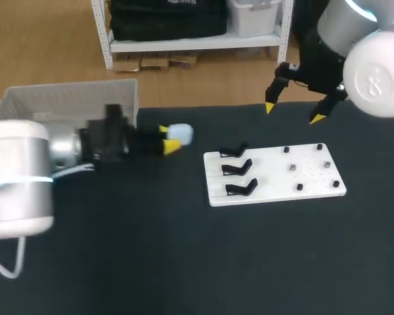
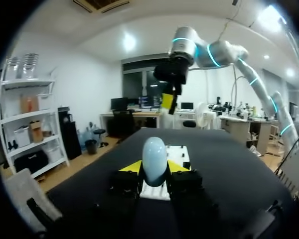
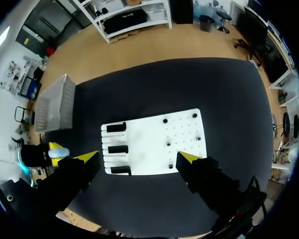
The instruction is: Pick up each earbud case from the left stands, insert the matching earbuds, close the lid, and place the case in the box.
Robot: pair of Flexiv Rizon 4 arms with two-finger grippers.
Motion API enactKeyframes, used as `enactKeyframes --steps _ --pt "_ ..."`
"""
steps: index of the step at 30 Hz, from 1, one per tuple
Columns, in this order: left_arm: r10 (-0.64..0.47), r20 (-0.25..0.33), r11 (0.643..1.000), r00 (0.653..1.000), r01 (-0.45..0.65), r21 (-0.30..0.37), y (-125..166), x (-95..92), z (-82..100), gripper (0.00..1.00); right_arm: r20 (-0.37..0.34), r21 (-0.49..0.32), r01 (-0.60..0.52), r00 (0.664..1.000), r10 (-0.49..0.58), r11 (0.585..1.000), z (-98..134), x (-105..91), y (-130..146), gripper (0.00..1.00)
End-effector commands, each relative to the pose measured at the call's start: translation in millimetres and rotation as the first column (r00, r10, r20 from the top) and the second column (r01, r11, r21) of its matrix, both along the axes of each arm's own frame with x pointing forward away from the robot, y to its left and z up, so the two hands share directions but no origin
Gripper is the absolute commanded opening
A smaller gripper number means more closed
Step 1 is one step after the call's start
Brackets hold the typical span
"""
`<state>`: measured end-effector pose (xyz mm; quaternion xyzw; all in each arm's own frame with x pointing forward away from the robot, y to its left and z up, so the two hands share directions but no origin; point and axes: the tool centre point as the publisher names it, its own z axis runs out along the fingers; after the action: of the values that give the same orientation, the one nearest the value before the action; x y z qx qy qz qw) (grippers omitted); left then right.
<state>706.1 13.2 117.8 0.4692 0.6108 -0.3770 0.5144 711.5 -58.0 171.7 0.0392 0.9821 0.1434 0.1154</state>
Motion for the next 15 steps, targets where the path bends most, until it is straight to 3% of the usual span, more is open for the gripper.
enactKeyframes --steps 1,6,15 --pt "0.199 0.014 0.979 0.980 -0.199 0.037 61.6 -1.8 19.8 0.00 0.021 -0.003 0.010 1.000 -0.010 1.000 -0.2 -3.4 -0.3 1.00" --pt "0.371 -0.035 0.928 0.928 -0.369 0.052 119.0 35.6 22.7 0.00 0.021 -0.003 0.010 1.000 -0.010 1.000 -0.2 -3.4 -0.3 1.00" --pt "0.600 -0.134 0.800 0.789 -0.592 0.095 204.5 99.3 6.1 0.00 0.021 -0.003 0.010 1.000 -0.010 1.000 -0.2 -3.4 -0.3 1.00"
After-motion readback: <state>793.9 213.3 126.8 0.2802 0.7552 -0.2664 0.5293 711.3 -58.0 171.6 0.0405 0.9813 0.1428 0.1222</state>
